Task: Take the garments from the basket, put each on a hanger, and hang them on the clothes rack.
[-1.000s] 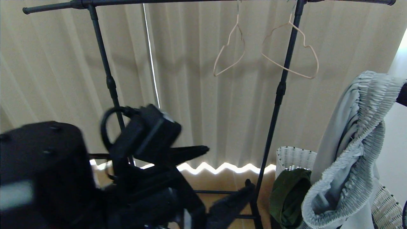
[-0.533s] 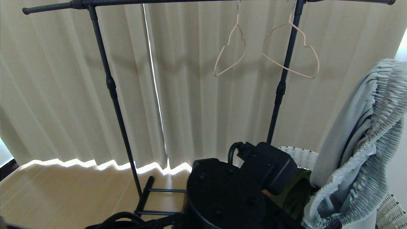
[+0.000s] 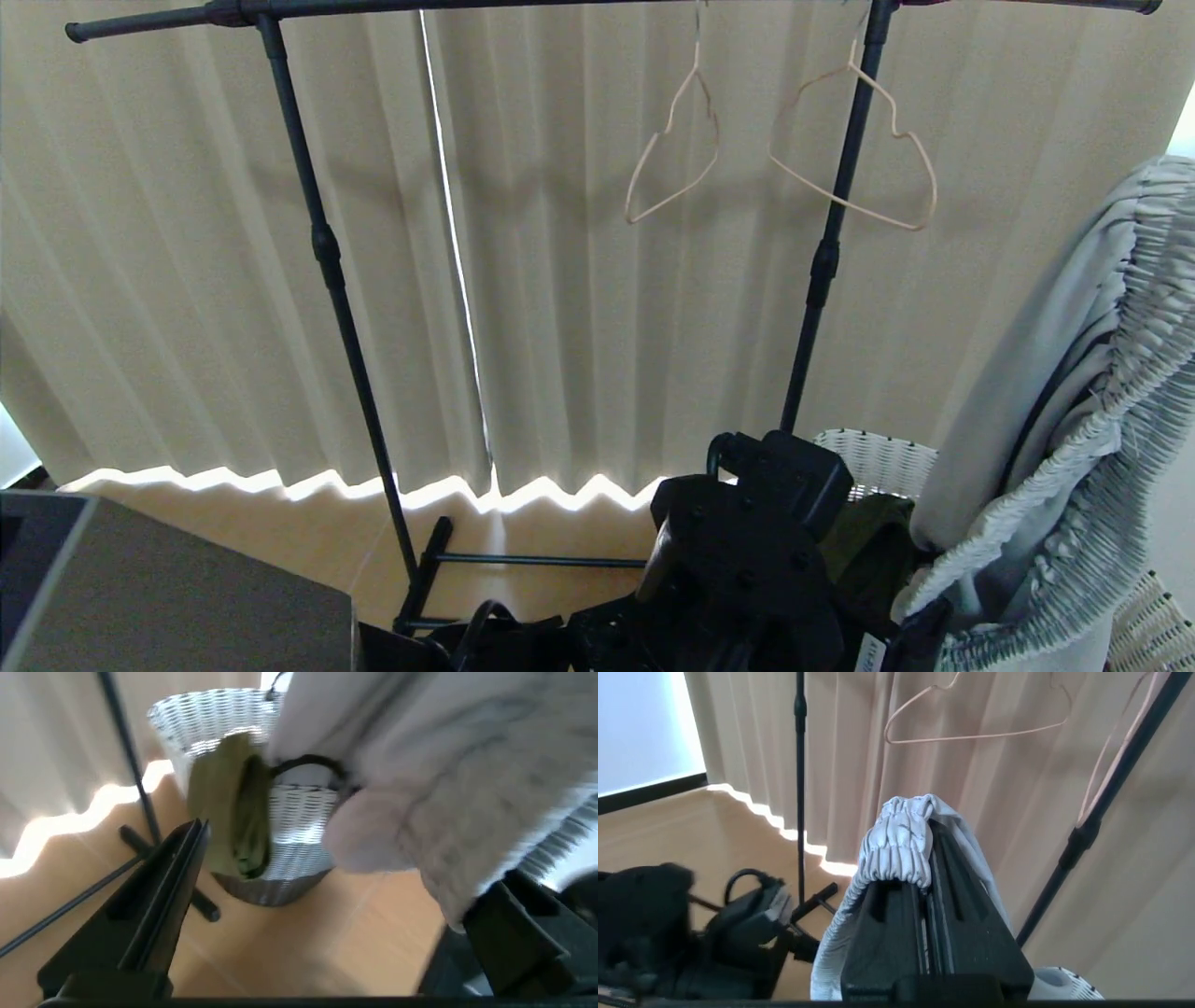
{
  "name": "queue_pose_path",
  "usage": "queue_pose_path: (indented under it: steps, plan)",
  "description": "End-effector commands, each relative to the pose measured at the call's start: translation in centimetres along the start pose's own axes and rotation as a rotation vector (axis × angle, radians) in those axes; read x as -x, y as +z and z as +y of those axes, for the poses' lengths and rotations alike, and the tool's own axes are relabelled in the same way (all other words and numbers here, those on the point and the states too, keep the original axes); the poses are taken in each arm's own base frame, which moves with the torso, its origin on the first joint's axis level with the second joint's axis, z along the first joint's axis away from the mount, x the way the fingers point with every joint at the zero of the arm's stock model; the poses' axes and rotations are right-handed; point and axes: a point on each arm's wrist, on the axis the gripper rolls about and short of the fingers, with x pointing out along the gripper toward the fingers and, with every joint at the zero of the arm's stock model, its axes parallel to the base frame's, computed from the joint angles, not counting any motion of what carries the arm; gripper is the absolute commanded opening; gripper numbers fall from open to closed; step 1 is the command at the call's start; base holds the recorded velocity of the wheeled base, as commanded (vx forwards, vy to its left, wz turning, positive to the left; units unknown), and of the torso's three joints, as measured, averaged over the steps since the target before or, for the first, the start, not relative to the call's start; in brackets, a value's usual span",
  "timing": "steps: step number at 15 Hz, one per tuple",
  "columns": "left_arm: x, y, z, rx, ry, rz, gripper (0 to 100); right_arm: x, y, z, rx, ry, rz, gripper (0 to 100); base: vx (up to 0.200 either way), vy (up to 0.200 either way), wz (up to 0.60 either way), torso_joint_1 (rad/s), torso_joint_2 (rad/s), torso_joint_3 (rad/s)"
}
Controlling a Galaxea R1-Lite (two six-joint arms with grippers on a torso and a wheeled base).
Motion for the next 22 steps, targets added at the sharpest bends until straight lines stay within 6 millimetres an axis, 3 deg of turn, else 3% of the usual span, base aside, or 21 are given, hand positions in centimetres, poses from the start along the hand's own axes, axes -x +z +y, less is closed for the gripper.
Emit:
queue_pose_path:
  steps: [1,5,8,13,14,15,20,22]
  plan:
    - [-0.3,-0.1,0.7,0.004,0.019,0.002,0,0.3,0.0,0.0,0.001,0.0,-0.005,0,0.0,0.0,0.0,0.0,0.0,0.0]
    - [0.2,-1.1,0.9,-0.011,0.029,0.024,0,0.5,0.1,0.0,0.002,-0.004,-0.011,0,0.0,0.0,0.0,0.0,0.0,0.0]
    - [2.6,-1.5,0.6,-0.071,0.059,-0.077,0,0.3,-0.2,0.0,0.001,-0.013,0.004,0,0.0,0.0,0.0,0.0,0.0,0.0]
    - [12.6,0.9,1.9,-0.141,0.078,-0.105,0,-2.2,-1.1,-0.1,-0.001,-0.012,0.077,0,0.0,0.0,0.0,0.0,0.0,0.0]
    - [13.4,1.1,2.1,-0.136,0.086,-0.099,0,-2.4,-1.2,-0.1,-0.001,-0.012,0.084,0,0.0,0.0,0.0,0.0,0.0,0.0]
    - [15.5,1.7,3.0,-0.113,0.121,-0.081,0,-2.7,-1.3,-0.1,0.0,-0.011,0.093,0,0.0,0.0,0.0,0.0,0.0,0.0]
    - [20.1,4.6,5.3,-0.068,0.212,-0.097,0,-3.2,-1.2,-0.1,0.0,-0.01,0.094,0,0.0,0.0,0.0,0.0,0.0,0.0]
    - [21.5,6.7,5.6,-0.064,0.233,-0.18,0,-3.2,-0.1,-0.1,0.002,-0.004,0.06,0,0.0,0.0,0.0,0.0,0.0,0.0]
